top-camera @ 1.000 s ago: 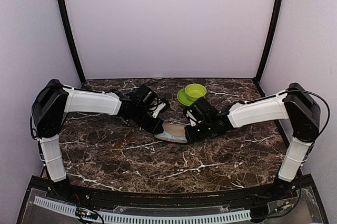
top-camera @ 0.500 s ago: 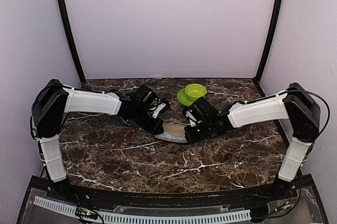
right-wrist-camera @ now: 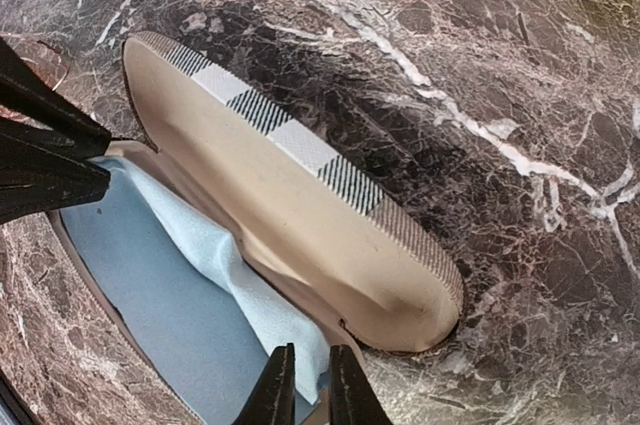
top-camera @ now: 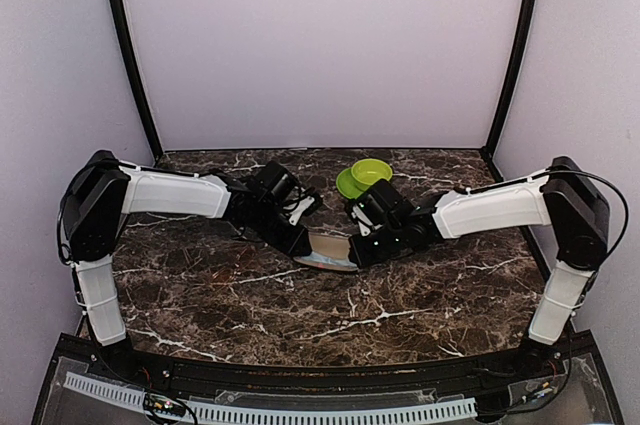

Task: Organize the sunglasses
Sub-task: Place the folded cleaning cloth in the sunglasses case.

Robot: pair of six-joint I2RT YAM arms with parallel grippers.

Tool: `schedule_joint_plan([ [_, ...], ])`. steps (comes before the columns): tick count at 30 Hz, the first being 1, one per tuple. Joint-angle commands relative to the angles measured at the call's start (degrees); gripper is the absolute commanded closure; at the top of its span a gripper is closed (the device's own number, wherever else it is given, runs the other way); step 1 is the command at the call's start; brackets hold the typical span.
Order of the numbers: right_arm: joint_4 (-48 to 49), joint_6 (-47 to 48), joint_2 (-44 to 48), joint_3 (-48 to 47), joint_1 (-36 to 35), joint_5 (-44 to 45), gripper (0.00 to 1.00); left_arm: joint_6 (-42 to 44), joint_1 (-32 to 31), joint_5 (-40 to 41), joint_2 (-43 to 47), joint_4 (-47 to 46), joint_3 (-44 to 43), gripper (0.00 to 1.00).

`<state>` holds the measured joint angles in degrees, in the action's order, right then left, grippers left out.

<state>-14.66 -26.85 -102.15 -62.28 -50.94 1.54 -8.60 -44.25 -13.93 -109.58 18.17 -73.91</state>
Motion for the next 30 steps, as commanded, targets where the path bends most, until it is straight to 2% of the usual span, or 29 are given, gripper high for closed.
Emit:
schedule_joint_plan([
  [1, -1.1, 0.1, 3.0, -1.7, 0.3, 1.5, 0.85, 0.2, 0.2, 0.5, 3.5, 1.7, -1.9, 0.82],
  [9, -2.0, -0.2, 5.1, -1.4, 0.3, 2.9, 0.80, 0.6, 0.2, 1.5, 5.1, 2.2, -2.4, 0.69],
  [13, -1.9, -0.4, 6.3, -1.2, 0.3, 3.3, 0.73, 0.7, 0.2, 3.1, 6.9, 2.8, -2.4, 0.63],
  [17, -1.0, 0.1, 7.2, -1.7, -0.1, 2.8, 0.66, 0.5, 0.2, 7.6, 9.9, 4.6, -0.9, 0.56],
  [23, -0.9, 1.2, 6.2, -3.4, -2.7, 3.6, 0.53, -0.8, 1.1, 16.7, 17.6, 8.4, 5.9, 0.44],
  [26, -0.8, 1.8, 5.0, -6.1, -3.3, 4.0, 0.51, -2.1, 3.3, 16.9, 20.9, 10.6, 9.1, 0.41],
  [30, 0.2, 2.4, 3.3, -7.7, -3.9, 3.1, 0.51, -4.3, 7.8, 12.7, 23.5, 10.9, 12.7, 0.40],
])
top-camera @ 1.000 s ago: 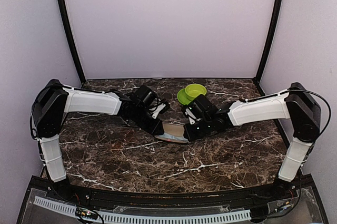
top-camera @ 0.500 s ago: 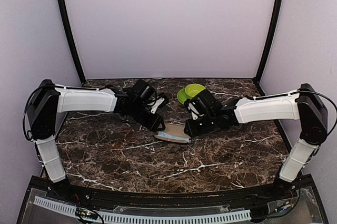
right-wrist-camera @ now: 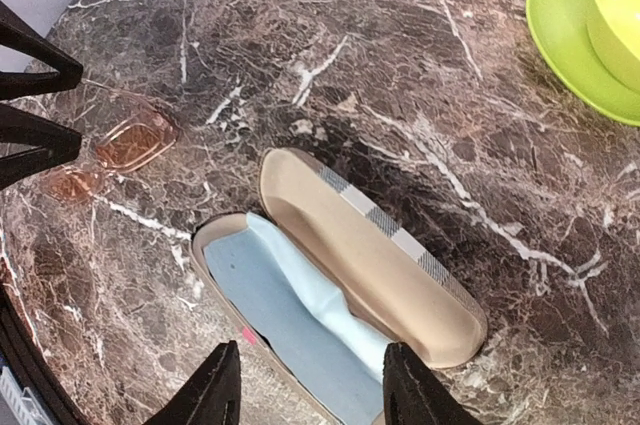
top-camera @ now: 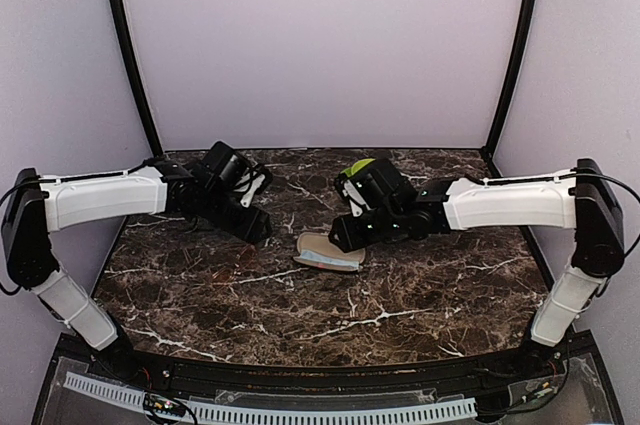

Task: Organize the sunglasses
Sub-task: Place the folded cleaning cloth in the sunglasses case, then pick up the sunglasses from the center of the board.

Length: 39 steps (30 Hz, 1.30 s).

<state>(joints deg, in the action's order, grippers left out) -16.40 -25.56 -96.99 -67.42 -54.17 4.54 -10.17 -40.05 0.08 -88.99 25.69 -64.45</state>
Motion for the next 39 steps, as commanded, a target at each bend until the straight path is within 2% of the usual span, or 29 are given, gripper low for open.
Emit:
schedule_joint_plan([
  [1, 2.1, 1.2, -2.2, -3.0, -0.8, -0.3, 0.50, -3.2, 4.3, -2.9, 3.3, 3.4, 3.9, 0.40],
  [7, 3.1, 1.4, -3.0, -2.6, -1.2, -0.4, 0.50, -4.7, 9.8, -10.3, 4.5, 2.9, 7.9, 0.37],
  [13, 4.8, 0.7, -2.7, -0.9, -1.2, -0.2, 0.50, -5.3, 10.5, -15.8, 2.6, 1.1, 10.4, 0.37],
  [26, 6.5, -0.4, -3.3, 0.6, -1.3, -1.1, 0.50, -2.5, 10.5, -12.1, -0.5, 2.2, 11.7, 0.41],
  [30, 6.7, -0.6, -3.6, 0.6, -1.4, -1.6, 0.50, -2.2, 10.5, -11.4, -1.9, 2.9, 11.5, 0.45],
  [39, 6.7, -0.5, -4.7, 0.0, -1.4, -1.9, 0.50, -2.0, 9.9, -11.2, -3.4, 3.0, 12.2, 0.62],
])
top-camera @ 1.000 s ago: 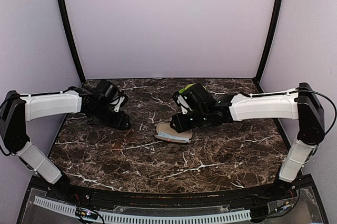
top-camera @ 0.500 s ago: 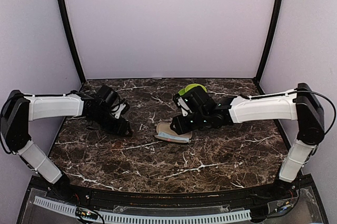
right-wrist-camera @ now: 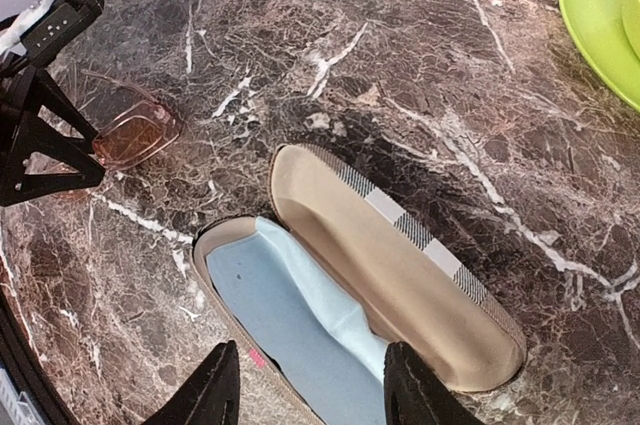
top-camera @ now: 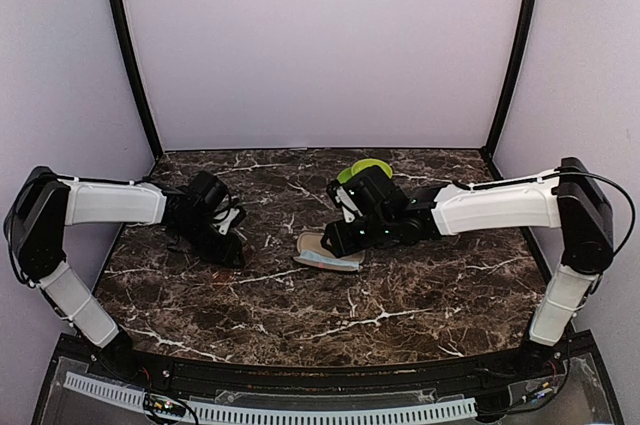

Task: Organize the sunglasses
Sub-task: Pick up the sunglasses from the center of the board.

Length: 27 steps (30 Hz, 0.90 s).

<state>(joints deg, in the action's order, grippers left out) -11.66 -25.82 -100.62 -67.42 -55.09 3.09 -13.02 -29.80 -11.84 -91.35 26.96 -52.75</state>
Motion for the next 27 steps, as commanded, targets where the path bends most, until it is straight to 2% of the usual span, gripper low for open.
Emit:
schedule_joint_plan([
  [1, 1.9, -0.2, -1.3, -0.1, -0.5, -0.6, 0.50, 1.0, -0.5, 0.8, -1.2, 1.8, 0.3, 0.64],
  [18, 2.1, -0.4, -1.7, 0.4, -0.5, -0.9, 0.51, 2.9, -2.7, 3.5, -4.1, 3.3, -1.2, 0.79],
  [27, 2.2, -0.2, -1.7, 0.0, -0.5, -1.1, 0.51, 4.4, -3.5, 5.2, -4.6, 3.5, -2.9, 0.82],
])
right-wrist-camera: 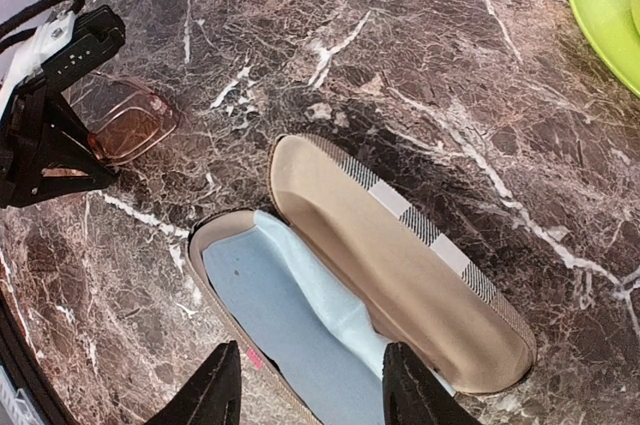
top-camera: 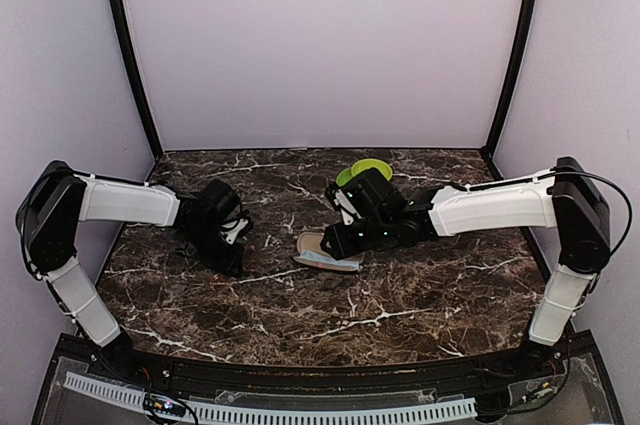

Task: Organize the sunglasses
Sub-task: Pick up the sunglasses from the center of the board.

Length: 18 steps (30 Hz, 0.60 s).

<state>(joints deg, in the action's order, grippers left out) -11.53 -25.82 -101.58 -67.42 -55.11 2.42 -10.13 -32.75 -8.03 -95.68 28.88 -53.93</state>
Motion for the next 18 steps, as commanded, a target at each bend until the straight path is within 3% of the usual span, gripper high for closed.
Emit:
schedule_joint_plan([
  [1, 2.0, -0.2, -0.6, 0.0, -0.5, -0.4, 0.51, 1.8, -0.6, 1.5, -0.4, 1.5, -2.0, 0.83],
  [12, 1.8, 0.0, -0.4, -0.8, -0.5, -0.6, 0.51, 4.6, -2.2, 1.9, 0.5, 1.5, -3.8, 0.91],
  [18, 1.3, -0.6, 0.1, -3.2, -0.4, -2.2, 0.51, 9.6, -8.7, 4.8, 4.4, 0.3, -4.7, 0.96],
])
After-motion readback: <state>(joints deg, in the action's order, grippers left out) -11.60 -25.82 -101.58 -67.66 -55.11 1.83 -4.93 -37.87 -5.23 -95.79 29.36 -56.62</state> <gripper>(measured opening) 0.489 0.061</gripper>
